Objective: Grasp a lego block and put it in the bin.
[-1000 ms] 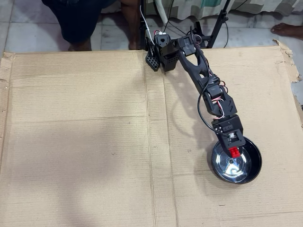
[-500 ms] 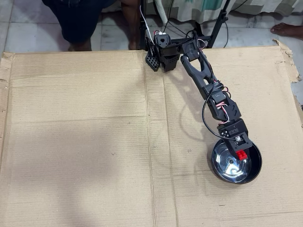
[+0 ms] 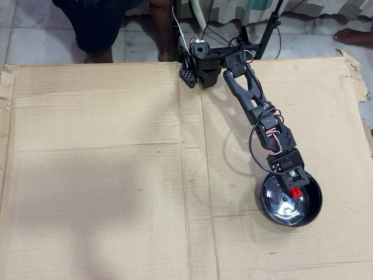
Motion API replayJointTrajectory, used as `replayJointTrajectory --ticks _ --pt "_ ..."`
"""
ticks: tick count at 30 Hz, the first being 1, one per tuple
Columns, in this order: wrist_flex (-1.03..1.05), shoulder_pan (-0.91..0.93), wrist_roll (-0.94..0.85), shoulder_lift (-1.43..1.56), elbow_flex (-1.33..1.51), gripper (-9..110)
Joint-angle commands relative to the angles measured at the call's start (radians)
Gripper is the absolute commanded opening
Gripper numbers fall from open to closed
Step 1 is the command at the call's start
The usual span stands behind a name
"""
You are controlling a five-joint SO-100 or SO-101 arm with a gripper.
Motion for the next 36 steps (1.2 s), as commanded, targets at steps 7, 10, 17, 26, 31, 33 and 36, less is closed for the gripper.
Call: replayJointTrajectory --ticks 7,10,17,26,31,33,36 --pt "-0.018 0.005 0.005 0.018 -0.020 16" --pt "-0.014 0.009 0.002 0.020 -0.017 16" --pt "-0.005 0.044 -0.014 0.044 -0.006 17" --pt "0.321 0.153 -0.140 0.238 0.017 16" --pt "0.526 0.238 -0.250 0.350 0.018 16" --pt "0.603 0.279 -0.316 0.393 0.018 16" --pt "0.699 0.341 -0.413 0.445 0.018 16"
